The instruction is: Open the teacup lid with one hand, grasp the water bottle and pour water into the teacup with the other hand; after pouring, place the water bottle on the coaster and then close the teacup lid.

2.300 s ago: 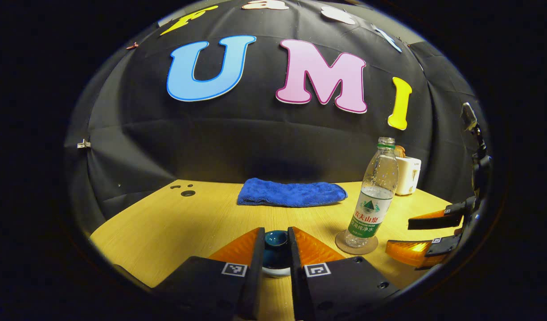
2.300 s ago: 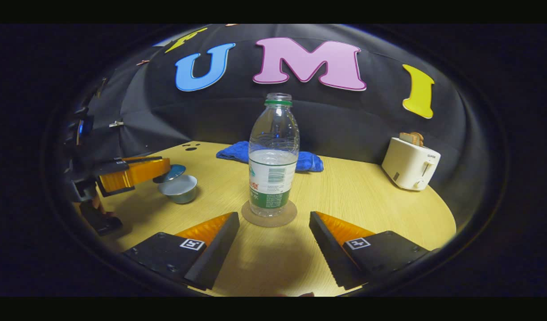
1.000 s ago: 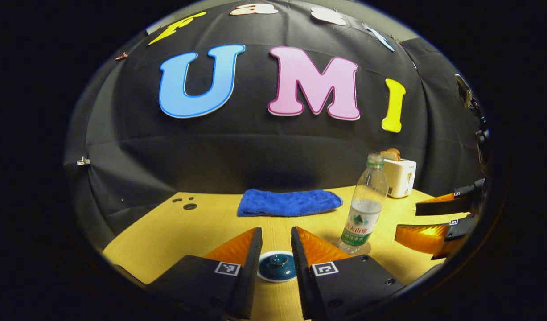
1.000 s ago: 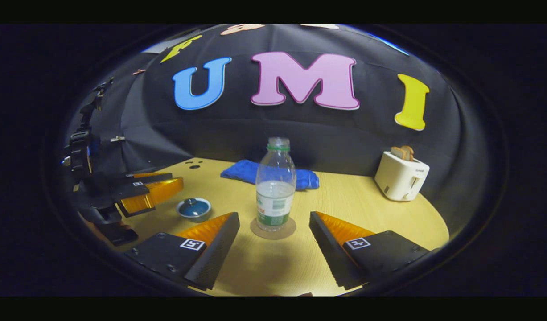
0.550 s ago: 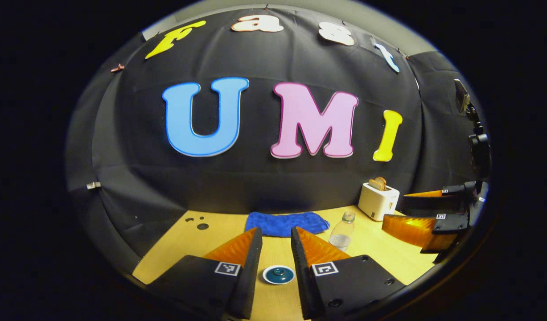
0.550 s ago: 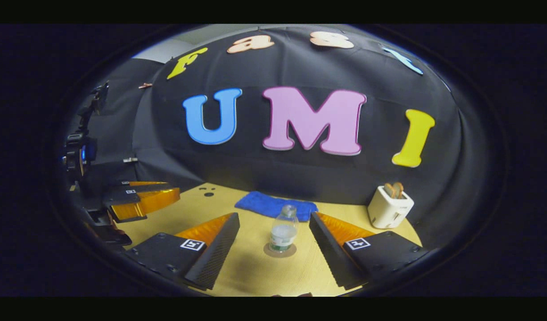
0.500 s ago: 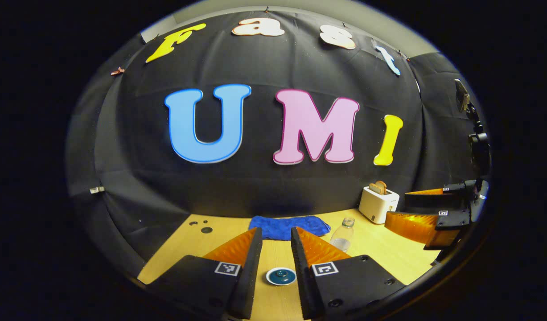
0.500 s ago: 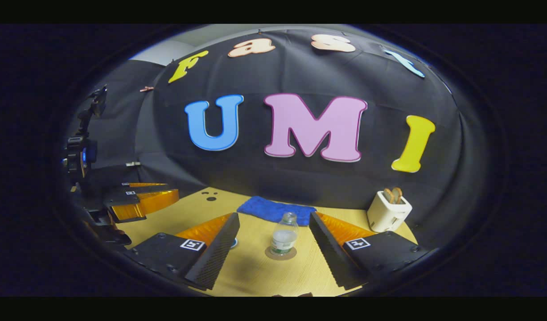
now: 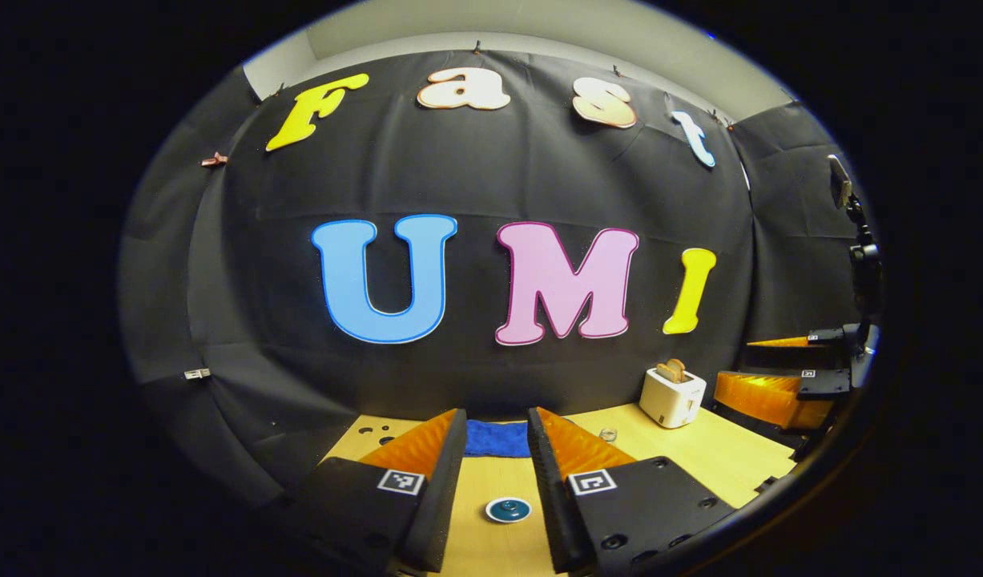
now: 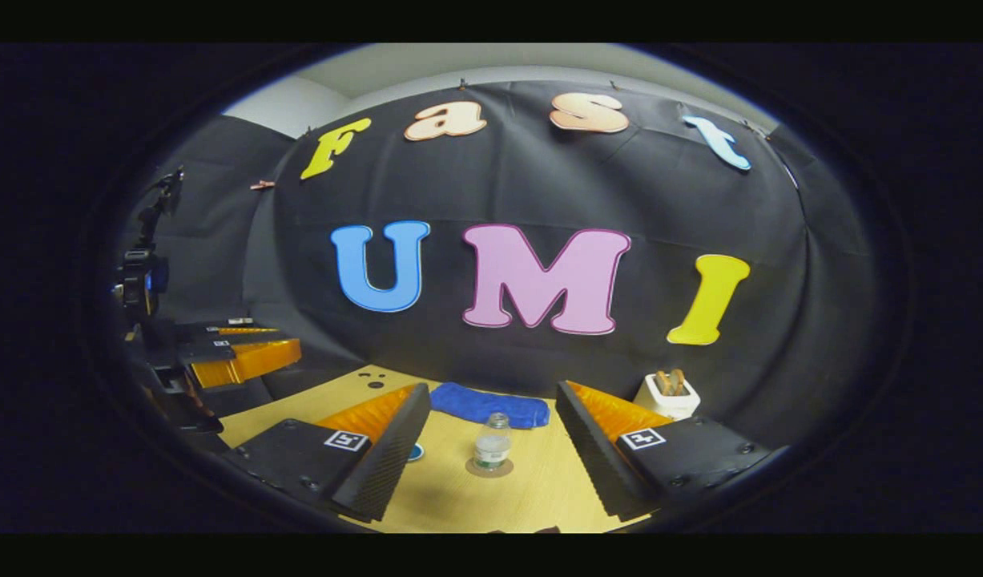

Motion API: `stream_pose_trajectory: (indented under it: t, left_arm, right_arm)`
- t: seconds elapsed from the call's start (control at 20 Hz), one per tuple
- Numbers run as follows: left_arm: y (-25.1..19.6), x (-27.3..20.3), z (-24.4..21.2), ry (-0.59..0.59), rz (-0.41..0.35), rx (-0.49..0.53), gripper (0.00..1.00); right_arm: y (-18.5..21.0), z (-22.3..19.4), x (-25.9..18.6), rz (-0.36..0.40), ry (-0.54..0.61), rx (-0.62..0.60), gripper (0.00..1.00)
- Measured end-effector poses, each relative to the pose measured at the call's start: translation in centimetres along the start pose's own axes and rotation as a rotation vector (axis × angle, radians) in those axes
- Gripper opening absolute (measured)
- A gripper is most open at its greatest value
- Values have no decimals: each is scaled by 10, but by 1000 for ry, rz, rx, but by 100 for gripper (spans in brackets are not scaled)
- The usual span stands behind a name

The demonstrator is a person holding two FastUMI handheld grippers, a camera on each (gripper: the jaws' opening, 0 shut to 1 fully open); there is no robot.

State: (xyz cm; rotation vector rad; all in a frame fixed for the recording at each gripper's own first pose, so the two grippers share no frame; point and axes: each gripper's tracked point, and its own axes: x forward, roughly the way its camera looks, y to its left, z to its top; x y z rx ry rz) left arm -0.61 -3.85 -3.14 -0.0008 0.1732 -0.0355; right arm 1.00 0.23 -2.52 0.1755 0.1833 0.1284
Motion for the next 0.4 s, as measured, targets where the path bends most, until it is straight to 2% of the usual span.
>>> stream_pose_trajectory:
  t: [0.05, 0.1, 0.15, 0.25, 0.3, 0.35, 0.4]
  left_arm:
    - [-3, -2, 2, -6, -5, 8, 53]
    - [-5, -4, 5, -10, -10, 18, 59]
    - [-8, -5, 7, -12, -20, 29, 70]
    - [-10, -6, 11, -23, -25, 46, 75]
    - [-11, -5, 14, -27, -24, 48, 83]
    - [-13, -6, 15, -29, -26, 47, 88]
    - [-16, -5, 16, -32, -27, 45, 94]
  right_arm:
    - [-1, 1, -4, 0, -2, 3, 98]
    - [-4, 2, -7, -4, -5, 4, 98]
    - [-7, 3, -8, -9, -9, 8, 98]
    - [-13, 9, -8, -18, -24, 13, 98]
    - [-16, 12, -8, -23, -35, 16, 98]
    - [-17, 15, -8, -25, -44, 19, 100]
    - [-18, 17, -9, -25, -49, 23, 98]
